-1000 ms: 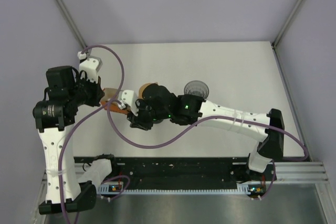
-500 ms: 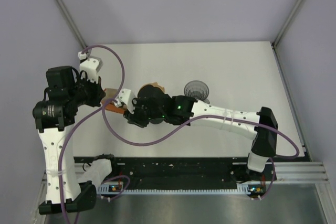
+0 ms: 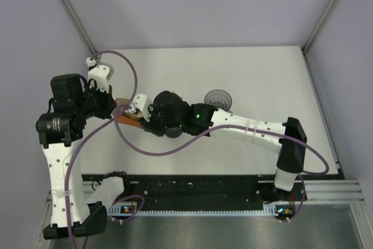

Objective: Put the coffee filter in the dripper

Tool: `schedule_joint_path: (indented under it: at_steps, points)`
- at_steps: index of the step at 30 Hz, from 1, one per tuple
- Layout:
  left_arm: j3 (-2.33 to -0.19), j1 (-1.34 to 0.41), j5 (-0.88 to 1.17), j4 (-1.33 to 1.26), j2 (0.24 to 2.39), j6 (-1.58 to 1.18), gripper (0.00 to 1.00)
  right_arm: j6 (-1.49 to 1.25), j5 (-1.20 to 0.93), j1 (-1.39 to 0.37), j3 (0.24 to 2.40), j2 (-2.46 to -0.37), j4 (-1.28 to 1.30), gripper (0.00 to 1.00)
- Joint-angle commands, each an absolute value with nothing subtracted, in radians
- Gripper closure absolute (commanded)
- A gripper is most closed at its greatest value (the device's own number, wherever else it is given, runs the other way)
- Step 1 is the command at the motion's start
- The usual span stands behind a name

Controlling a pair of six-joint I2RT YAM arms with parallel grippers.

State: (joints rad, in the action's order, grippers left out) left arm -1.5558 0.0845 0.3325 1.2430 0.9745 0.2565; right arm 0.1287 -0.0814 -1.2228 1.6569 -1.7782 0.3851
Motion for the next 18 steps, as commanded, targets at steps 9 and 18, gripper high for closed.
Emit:
schedule_joint_path:
  at_steps: [9, 18]
  points:
    - [-1.565, 0.087, 0.345, 1.223, 0.956, 0.252, 1.00, 0.097, -0.063, -1.186, 1.718, -1.782, 0.336, 0.76]
    - [-1.551, 0.087, 0.384, 1.224, 0.960, 0.238, 1.00, 0.071, -0.089, -1.154, 1.784, -1.844, 0.324, 0.73]
